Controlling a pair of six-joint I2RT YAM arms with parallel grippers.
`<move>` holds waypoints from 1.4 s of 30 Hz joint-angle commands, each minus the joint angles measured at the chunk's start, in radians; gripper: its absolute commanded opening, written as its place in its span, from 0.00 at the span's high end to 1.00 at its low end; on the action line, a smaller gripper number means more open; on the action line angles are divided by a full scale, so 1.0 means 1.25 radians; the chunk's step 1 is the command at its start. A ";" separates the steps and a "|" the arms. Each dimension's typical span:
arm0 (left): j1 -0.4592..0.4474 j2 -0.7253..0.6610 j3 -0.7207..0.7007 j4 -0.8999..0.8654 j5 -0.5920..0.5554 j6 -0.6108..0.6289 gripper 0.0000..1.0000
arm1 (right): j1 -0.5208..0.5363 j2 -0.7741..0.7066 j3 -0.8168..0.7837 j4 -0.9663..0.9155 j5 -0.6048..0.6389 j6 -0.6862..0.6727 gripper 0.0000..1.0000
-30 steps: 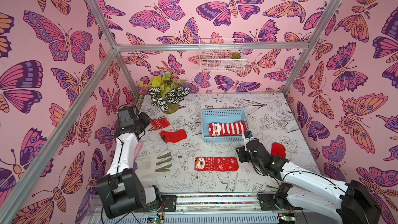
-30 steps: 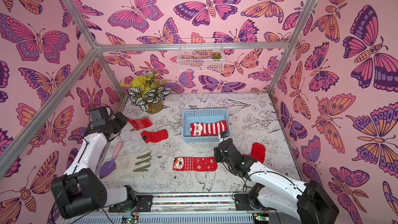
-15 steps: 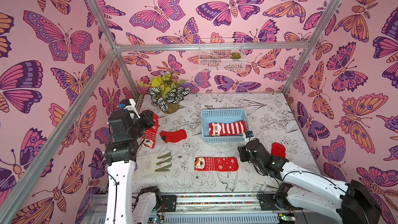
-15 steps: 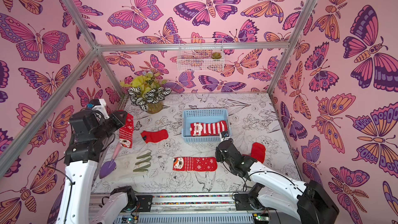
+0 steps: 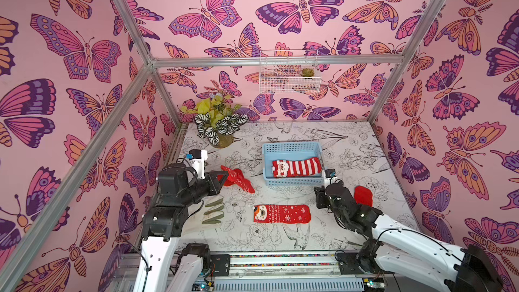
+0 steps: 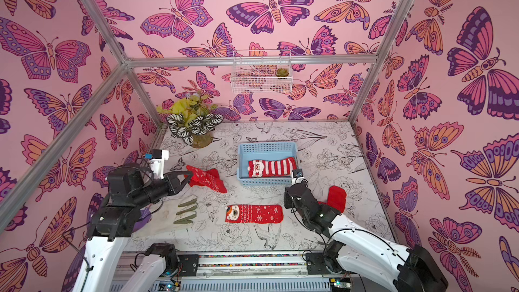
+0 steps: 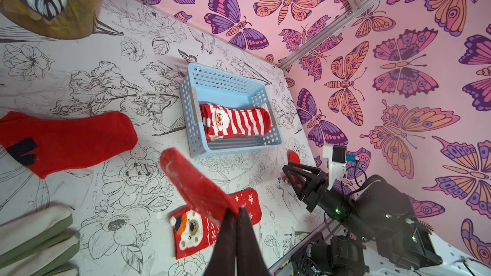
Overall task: Place the socks together as a pair
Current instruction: Flatten out the sock at the center of the board.
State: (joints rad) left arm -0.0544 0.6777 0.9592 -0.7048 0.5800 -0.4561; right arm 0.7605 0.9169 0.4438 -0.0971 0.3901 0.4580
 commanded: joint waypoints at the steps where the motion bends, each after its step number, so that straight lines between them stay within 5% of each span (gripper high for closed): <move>1: -0.010 -0.010 0.028 -0.084 0.009 0.049 1.00 | -0.003 -0.014 -0.004 -0.011 0.025 -0.017 0.64; 8: -0.126 0.004 -0.015 -0.084 -0.002 0.002 1.00 | -0.003 -0.044 -0.013 -0.018 0.031 -0.014 0.63; 16: -0.495 0.174 -0.127 0.102 -0.183 -0.068 0.98 | -0.003 -0.069 -0.019 -0.027 0.036 -0.010 0.63; 17: -0.534 0.205 -0.129 0.136 -0.204 -0.071 0.89 | -0.003 -0.072 -0.020 -0.030 0.040 -0.009 0.63; 19: -0.594 0.274 -0.110 0.190 -0.244 -0.072 0.46 | -0.003 -0.079 -0.022 -0.032 0.051 -0.006 0.63; 21: -0.618 0.307 -0.095 0.233 -0.266 -0.074 0.25 | -0.003 -0.082 -0.031 -0.024 0.059 -0.003 0.63; 26: -0.618 0.262 -0.143 0.324 -0.340 -0.128 0.19 | -0.003 -0.068 -0.035 -0.018 0.025 -0.005 0.62; 32: -0.557 0.186 -0.224 0.246 -0.394 -0.182 0.19 | 0.004 0.000 0.030 -0.131 -0.089 0.108 0.62; 42: -0.340 0.113 -0.366 0.205 -0.387 -0.273 0.19 | 0.354 0.220 0.235 -0.255 0.048 0.349 0.46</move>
State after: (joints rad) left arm -0.5125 0.8398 0.5396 -0.4232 0.1078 -0.7540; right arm 1.1183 1.1080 0.6540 -0.3420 0.3717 0.7597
